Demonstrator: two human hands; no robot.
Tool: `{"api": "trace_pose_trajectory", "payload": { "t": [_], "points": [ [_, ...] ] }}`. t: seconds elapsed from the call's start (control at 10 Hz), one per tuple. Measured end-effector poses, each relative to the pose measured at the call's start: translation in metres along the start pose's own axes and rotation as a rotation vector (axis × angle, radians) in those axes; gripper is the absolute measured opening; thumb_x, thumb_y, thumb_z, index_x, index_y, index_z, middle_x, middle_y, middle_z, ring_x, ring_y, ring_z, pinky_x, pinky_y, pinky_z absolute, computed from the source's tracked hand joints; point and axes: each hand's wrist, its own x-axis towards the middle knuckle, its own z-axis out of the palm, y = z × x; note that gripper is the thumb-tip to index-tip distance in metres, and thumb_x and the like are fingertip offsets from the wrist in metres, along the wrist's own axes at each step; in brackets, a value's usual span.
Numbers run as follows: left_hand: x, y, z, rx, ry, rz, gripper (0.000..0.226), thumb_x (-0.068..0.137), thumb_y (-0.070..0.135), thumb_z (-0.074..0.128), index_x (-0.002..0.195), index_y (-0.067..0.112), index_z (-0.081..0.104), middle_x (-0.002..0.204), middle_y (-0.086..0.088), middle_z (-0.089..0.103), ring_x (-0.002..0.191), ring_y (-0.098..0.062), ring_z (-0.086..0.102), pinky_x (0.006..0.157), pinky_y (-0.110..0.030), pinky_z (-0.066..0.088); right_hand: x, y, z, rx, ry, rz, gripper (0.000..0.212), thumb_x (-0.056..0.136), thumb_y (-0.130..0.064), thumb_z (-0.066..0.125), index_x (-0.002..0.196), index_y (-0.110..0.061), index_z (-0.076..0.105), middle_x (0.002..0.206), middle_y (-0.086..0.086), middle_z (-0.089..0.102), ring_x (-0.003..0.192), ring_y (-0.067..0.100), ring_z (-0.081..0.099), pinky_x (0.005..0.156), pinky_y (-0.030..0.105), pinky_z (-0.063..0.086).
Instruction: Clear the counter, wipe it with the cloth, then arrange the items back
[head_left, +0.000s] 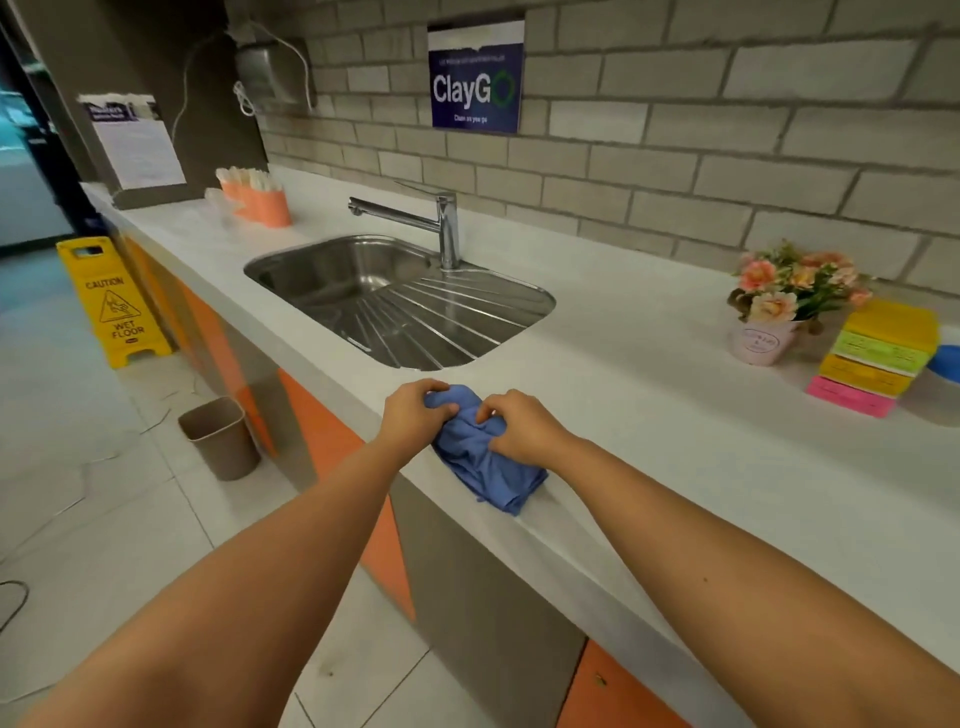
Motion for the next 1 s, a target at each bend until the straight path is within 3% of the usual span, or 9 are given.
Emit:
{"api": "trace_pose_trajectory", "payload": {
  "t": [0.3, 0.5, 0.6, 0.7, 0.8, 0.9, 1.0],
  "points": [
    [0.081, -0.035, -0.009, 0.054, -0.05, 0.001, 0.036, 0.085, 0.014, 0.065, 0.12, 0.009, 0.06, 0.125, -0.01, 0.059, 0.115, -0.026, 0.053, 0.088, -0.026, 0.04, 0.076, -0.006, 0.014, -0.066, 0.01, 0.05, 0.031, 0.086, -0.001, 0.053, 0.115, -0.012, 0.06, 0.122, 0.014, 0.048, 0.111, 0.03, 0.051, 0.09, 0.026, 0.039],
    [0.127, -0.045, -0.017, 0.37, -0.233, -0.078, 0.036, 0.081, 0.023, 0.069, 0.113, 0.013, 0.056, 0.115, -0.01, 0.06, 0.093, -0.023, 0.053, 0.078, -0.032, 0.044, 0.11, -0.008, 0.013, -0.099, -0.141, 0.031, 0.038, 0.085, -0.006, 0.063, 0.121, -0.014, 0.058, 0.13, 0.011, 0.046, 0.119, 0.026, 0.048, 0.095, 0.028, 0.039],
    [0.145, -0.043, -0.02, 0.584, -0.396, -0.069, 0.042, 0.08, 0.026, 0.07, 0.115, 0.01, 0.054, 0.116, -0.01, 0.058, 0.099, -0.025, 0.054, 0.079, -0.031, 0.044, 0.117, -0.012, 0.009, -0.117, -0.25, 0.042, 0.044, 0.083, -0.012, 0.068, 0.125, -0.016, 0.056, 0.131, 0.008, 0.047, 0.119, 0.024, 0.048, 0.09, 0.026, 0.039],
    [0.164, -0.034, -0.021, 0.821, -0.555, -0.03, 0.048, 0.075, 0.032, 0.074, 0.112, 0.007, 0.059, 0.106, -0.009, 0.061, 0.097, -0.026, 0.057, 0.083, -0.032, 0.047, 0.124, -0.015, 0.001, -0.118, -0.35, 0.099, 0.046, 0.083, -0.019, 0.069, 0.126, -0.02, 0.054, 0.13, 0.006, 0.05, 0.11, 0.023, 0.05, 0.087, 0.028, 0.041],
    [0.187, -0.019, -0.016, 1.019, -0.595, 0.067, 0.045, 0.068, 0.04, 0.078, 0.097, 0.01, 0.059, 0.096, -0.007, 0.057, 0.104, -0.03, 0.058, 0.092, -0.04, 0.049, 0.131, -0.016, -0.008, -0.022, -0.371, 0.189, 0.042, 0.085, -0.023, 0.067, 0.125, -0.02, 0.055, 0.123, 0.01, 0.055, 0.094, 0.023, 0.054, 0.077, 0.03, 0.048],
    [0.203, 0.003, -0.003, 1.022, -0.575, 0.223, 0.044, 0.075, 0.036, 0.074, 0.109, 0.012, 0.061, 0.112, -0.007, 0.062, 0.108, -0.03, 0.058, 0.093, -0.04, 0.048, 0.127, -0.017, -0.019, 0.107, -0.327, 0.308, 0.037, 0.089, -0.022, 0.062, 0.125, -0.015, 0.054, 0.107, 0.01, 0.056, 0.075, 0.018, 0.056, 0.065, 0.026, 0.05],
    [0.207, 0.024, 0.014, 0.914, -0.625, 0.324, 0.038, 0.083, 0.035, 0.064, 0.111, 0.009, 0.062, 0.115, -0.007, 0.064, 0.103, -0.026, 0.061, 0.088, -0.036, 0.05, 0.124, -0.012, -0.033, 0.163, -0.26, 0.43, 0.034, 0.092, -0.021, 0.057, 0.125, -0.014, 0.053, 0.103, 0.008, 0.056, 0.08, 0.019, 0.058, 0.063, 0.025, 0.049]
  ]
}}
